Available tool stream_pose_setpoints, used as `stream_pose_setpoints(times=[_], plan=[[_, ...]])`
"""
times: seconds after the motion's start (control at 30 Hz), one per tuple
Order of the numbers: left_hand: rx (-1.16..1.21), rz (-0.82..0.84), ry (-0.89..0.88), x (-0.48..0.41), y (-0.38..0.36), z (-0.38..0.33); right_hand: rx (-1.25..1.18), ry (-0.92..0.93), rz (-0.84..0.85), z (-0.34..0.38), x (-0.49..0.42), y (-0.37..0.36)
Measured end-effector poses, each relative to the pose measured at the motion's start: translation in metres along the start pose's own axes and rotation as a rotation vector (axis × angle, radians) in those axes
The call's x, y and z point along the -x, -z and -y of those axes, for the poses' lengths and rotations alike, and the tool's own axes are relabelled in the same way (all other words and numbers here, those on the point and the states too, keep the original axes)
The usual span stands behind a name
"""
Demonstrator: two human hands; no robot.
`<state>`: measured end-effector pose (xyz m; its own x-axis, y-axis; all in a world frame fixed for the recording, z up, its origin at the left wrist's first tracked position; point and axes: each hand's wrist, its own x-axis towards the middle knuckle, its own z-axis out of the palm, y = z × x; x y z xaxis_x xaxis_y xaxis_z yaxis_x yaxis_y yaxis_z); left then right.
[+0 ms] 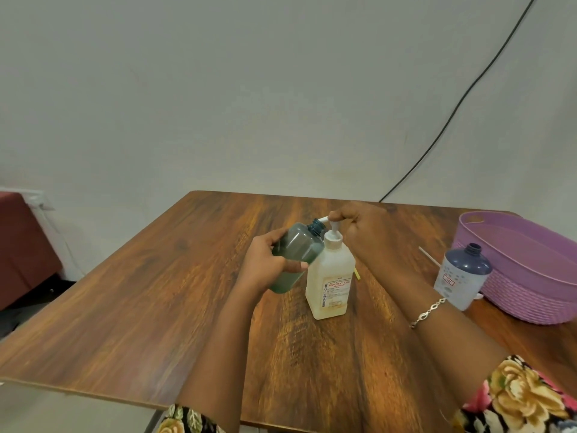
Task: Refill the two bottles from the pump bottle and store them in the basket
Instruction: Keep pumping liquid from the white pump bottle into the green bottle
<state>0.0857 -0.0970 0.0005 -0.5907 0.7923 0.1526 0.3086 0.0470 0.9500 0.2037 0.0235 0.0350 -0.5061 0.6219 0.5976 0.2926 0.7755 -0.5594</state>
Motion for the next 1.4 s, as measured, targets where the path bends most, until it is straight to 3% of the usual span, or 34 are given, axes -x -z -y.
stream_pose_setpoints(times=[0.1, 0.3, 0.53, 0.77, 0.9, 1.07, 1.2, 1.4], plan=[[-0.008, -0.013, -0.001, -0.003, 0.001, -0.001, 0.013, -0.042, 0.062, 0.004, -0.007, 0.005], [0.011, -0.003, 0.006, -0.002, -0.002, 0.003, 0.225, 0.064, 0.044, 0.002, 0.002, -0.008], [-0.004, -0.001, -0.012, -0.002, 0.001, -0.002, 0.031, 0.004, 0.047, 0.005, -0.002, 0.007], [-0.013, -0.003, 0.001, -0.004, -0.001, 0.001, 0.168, 0.148, 0.002, -0.001, 0.005, -0.007], [-0.014, 0.001, 0.007, -0.003, -0.003, 0.003, 0.091, 0.147, 0.003, -0.003, 0.006, -0.004], [-0.010, 0.005, -0.003, -0.003, 0.000, 0.001, 0.028, 0.011, 0.094, 0.003, -0.004, 0.015], [-0.023, 0.001, -0.002, -0.004, -0.001, 0.006, 0.095, 0.128, -0.064, -0.001, 0.009, -0.004], [0.002, 0.003, -0.001, -0.002, -0.001, 0.006, 0.053, 0.144, -0.061, -0.006, 0.005, -0.015]])
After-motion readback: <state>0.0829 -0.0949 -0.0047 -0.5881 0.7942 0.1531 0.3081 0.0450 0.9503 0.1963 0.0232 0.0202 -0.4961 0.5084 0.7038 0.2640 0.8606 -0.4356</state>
